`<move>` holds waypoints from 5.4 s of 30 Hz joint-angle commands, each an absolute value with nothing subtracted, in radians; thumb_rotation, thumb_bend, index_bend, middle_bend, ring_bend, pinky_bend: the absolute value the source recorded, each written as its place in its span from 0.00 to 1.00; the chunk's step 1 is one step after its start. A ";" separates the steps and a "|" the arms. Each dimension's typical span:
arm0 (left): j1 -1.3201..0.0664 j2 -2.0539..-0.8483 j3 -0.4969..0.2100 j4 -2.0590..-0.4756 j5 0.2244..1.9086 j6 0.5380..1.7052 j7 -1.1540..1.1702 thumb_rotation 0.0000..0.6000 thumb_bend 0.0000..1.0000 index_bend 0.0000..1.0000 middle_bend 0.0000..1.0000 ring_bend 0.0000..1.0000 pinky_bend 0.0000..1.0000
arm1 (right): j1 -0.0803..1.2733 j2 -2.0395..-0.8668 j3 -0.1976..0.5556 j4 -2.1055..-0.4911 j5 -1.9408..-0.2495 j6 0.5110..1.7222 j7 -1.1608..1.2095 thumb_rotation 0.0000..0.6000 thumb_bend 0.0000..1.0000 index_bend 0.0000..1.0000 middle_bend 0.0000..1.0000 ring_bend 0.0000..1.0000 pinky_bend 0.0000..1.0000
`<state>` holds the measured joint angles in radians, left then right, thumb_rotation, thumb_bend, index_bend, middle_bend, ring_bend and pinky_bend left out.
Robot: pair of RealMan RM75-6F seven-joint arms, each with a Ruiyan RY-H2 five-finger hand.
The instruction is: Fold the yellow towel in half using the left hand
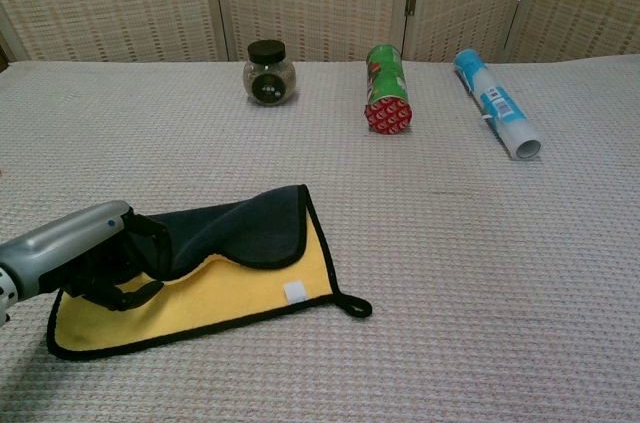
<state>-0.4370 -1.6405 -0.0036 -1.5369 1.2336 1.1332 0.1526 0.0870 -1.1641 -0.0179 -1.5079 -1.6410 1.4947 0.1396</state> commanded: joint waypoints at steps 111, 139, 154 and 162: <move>-0.556 -1.698 -0.055 -1.699 1.016 0.951 0.505 1.00 0.78 0.19 1.00 1.00 1.00 | 0.042 -1.123 -0.055 -1.512 -1.696 1.574 0.218 1.00 0.48 0.00 0.00 0.00 0.00; -0.577 -1.683 0.020 -1.780 1.020 0.947 0.464 1.00 0.78 0.22 1.00 1.00 1.00 | 0.033 -1.125 -0.046 -1.513 -1.702 1.594 0.208 1.00 0.48 0.00 0.00 0.00 0.00; -0.521 -1.687 0.007 -1.749 1.261 1.089 0.313 1.00 0.77 0.12 1.00 1.00 1.00 | 0.038 -1.128 -0.049 -1.515 -1.708 1.582 0.199 1.00 0.48 0.00 0.00 0.00 0.00; -0.443 -1.496 0.028 -1.773 1.425 1.279 0.274 1.00 0.57 0.10 0.83 0.91 0.95 | 0.041 -1.134 -0.050 -1.517 -1.719 1.580 0.177 1.00 0.48 0.00 0.00 0.00 0.00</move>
